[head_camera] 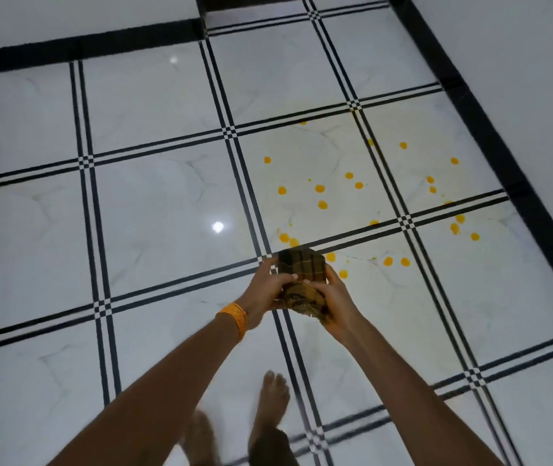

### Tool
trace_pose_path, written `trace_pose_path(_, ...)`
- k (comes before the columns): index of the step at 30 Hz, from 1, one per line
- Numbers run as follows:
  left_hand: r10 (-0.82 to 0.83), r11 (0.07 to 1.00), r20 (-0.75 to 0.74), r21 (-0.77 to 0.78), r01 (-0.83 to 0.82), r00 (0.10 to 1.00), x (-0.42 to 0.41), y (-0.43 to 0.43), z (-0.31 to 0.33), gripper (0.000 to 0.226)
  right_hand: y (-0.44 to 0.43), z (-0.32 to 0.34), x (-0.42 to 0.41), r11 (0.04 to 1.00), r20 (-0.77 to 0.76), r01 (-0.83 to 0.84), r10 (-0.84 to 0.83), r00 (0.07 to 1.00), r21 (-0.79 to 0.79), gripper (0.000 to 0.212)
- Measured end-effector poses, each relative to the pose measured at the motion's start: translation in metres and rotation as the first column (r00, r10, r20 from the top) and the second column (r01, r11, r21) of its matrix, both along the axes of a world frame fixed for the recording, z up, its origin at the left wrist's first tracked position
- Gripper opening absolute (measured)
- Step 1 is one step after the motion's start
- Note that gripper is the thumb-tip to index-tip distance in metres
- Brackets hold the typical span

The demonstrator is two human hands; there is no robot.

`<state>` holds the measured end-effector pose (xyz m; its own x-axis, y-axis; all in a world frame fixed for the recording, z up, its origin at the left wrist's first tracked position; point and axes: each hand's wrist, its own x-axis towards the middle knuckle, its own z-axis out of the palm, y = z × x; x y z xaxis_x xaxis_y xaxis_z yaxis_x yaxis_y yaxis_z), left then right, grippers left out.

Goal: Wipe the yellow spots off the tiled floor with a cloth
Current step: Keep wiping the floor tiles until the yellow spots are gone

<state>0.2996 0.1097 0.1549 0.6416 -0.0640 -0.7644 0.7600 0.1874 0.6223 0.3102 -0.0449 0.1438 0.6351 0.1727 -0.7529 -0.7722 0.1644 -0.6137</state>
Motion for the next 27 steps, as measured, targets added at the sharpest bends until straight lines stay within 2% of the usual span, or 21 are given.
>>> trace_pose_path(4, -0.07, 0.998, -0.022, 0.004, 0.07, 0.997, 0.027, 0.005, -0.106, 0.056, 0.006, -0.116, 0.013, 0.995, -0.045, 0.103, -0.103, 0.994, 0.003, 0.045)
trace_pose_path(8, -0.141, 0.989, 0.029, 0.057, 0.139, 0.99, 0.053, 0.008, -0.222, 0.057, 0.007, -0.23, 0.035, 0.984, -0.042, 0.172, -0.173, 0.984, -0.045, 0.04)
trace_pose_path(12, -0.196, 0.978, 0.182, 0.11, 0.178, 0.964, 0.074, -0.003, -0.316, 0.04, -0.003, -0.32, 0.059, 0.967, 0.048, 0.243, -0.239, 0.97, -0.079, 0.039)
trace_pose_path(14, -0.246, 0.966, 0.255, 0.144, 0.215, 0.935, 0.081, -0.004, -0.348, 0.04, -0.006, -0.349, 0.064, 0.96, 0.097, 0.269, -0.261, 0.96, -0.074, 0.039)
trace_pose_path(16, -0.361, 0.927, 0.246, 0.198, 0.318, 0.9, 0.076, -0.002, -0.383, 0.045, -0.005, -0.379, 0.056, 0.955, 0.102, 0.252, -0.238, 0.966, -0.154, 0.039)
trace_pose_path(17, -0.43, 0.891, 0.207, 0.257, 0.375, 0.879, 0.07, 0.001, -0.402, 0.044, -0.004, -0.394, 0.047, 0.938, 0.088, 0.212, -0.195, 0.977, -0.275, 0.039)
trace_pose_path(18, -0.491, 0.838, 0.163, 0.356, 0.414, 0.856, 0.061, 0.005, -0.417, 0.041, -0.002, -0.408, 0.036, 0.881, 0.063, 0.115, -0.097, 0.993, -0.459, 0.042)
trace_pose_path(19, -0.526, 0.774, 0.137, 0.486, 0.406, 0.84, 0.054, 0.01, -0.433, 0.034, -0.001, -0.424, 0.026, 0.73, 0.043, -0.006, 0.049, 0.998, -0.683, 0.048)
trace_pose_path(20, -0.533, 0.699, 0.135, 0.627, 0.344, 0.835, 0.048, 0.017, -0.44, 0.025, 0.001, -0.434, 0.016, 0.502, 0.016, -0.095, 0.214, 0.977, -0.86, 0.052)
trace_pose_path(21, -0.547, 0.604, 0.16, 0.754, 0.256, 0.821, 0.049, 0.024, -0.449, 0.017, 0.003, -0.443, 0.01, 0.259, 0.023, -0.073, 0.347, 0.937, -0.963, 0.053)
trace_pose_path(22, -0.588, 0.499, 0.184, 0.849, 0.175, 0.788, 0.054, 0.033, -0.453, 0.013, 0.006, -0.449, 0.01, 0.113, 0.063, 0.013, 0.448, 0.892, -0.993, 0.051)
trace_pose_path(23, -0.652, 0.396, 0.196, 0.912, 0.109, 0.733, 0.064, 0.042, -0.456, 0.013, 0.008, -0.456, 0.015, 0.061, 0.112, 0.094, 0.53, 0.84, -0.994, 0.05)
trace_pose_path(25, -0.77, 0.256, 0.193, 0.966, 0.017, 0.608, 0.094, 0.06, -0.466, 0.016, 0.012, -0.477, 0.032, 0.081, 0.156, 0.138, 0.673, 0.723, -0.987, 0.054)
trace_pose_path(27, -0.825, 0.216, 0.2, 0.976, -0.032, 0.529, 0.128, 0.077, -0.486, 0.023, 0.021, -0.502, 0.046, 0.079, 0.14, 0.128, 0.787, 0.601, -0.989, 0.058)
